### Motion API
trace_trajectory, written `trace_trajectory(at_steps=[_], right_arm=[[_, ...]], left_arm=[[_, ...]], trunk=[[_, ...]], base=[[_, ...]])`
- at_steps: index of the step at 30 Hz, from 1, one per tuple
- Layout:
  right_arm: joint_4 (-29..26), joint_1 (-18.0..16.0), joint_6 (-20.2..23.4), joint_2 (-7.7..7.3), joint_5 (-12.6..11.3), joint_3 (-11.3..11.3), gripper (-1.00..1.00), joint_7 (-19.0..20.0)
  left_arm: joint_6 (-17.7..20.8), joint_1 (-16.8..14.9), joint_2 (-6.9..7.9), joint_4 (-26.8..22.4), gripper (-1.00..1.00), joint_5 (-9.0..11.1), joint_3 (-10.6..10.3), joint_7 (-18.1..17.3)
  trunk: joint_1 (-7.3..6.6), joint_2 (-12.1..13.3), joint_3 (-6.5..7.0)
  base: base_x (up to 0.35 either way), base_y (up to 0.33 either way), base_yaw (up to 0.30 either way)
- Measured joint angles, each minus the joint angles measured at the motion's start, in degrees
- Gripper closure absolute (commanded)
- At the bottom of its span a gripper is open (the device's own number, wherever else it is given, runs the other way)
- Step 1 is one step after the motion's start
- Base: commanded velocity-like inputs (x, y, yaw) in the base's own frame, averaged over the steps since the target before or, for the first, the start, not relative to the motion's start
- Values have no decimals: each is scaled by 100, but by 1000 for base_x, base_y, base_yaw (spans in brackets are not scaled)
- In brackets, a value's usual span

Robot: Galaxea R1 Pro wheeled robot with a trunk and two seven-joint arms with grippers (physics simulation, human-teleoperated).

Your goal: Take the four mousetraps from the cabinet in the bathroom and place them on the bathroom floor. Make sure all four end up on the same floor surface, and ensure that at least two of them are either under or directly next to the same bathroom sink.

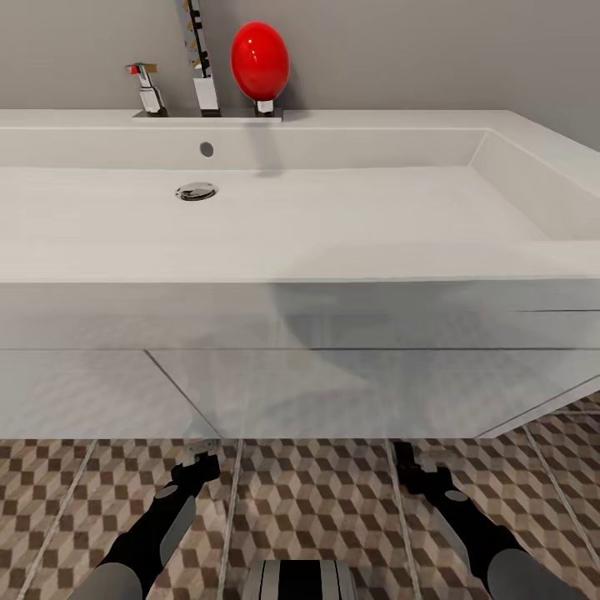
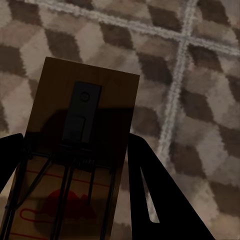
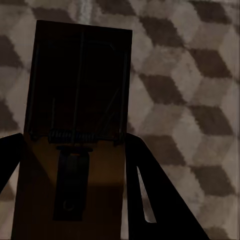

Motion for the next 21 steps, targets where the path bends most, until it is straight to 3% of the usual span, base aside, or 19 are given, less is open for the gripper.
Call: trace_trajectory(at_steps=[21], right_arm=[[-10,-33,-97,-7,27,19,100,6]], left_arm=[[16,10,-8,87,100,3,-43,15]], trunk=[[0,0,0]], base=[[0,0,0]])
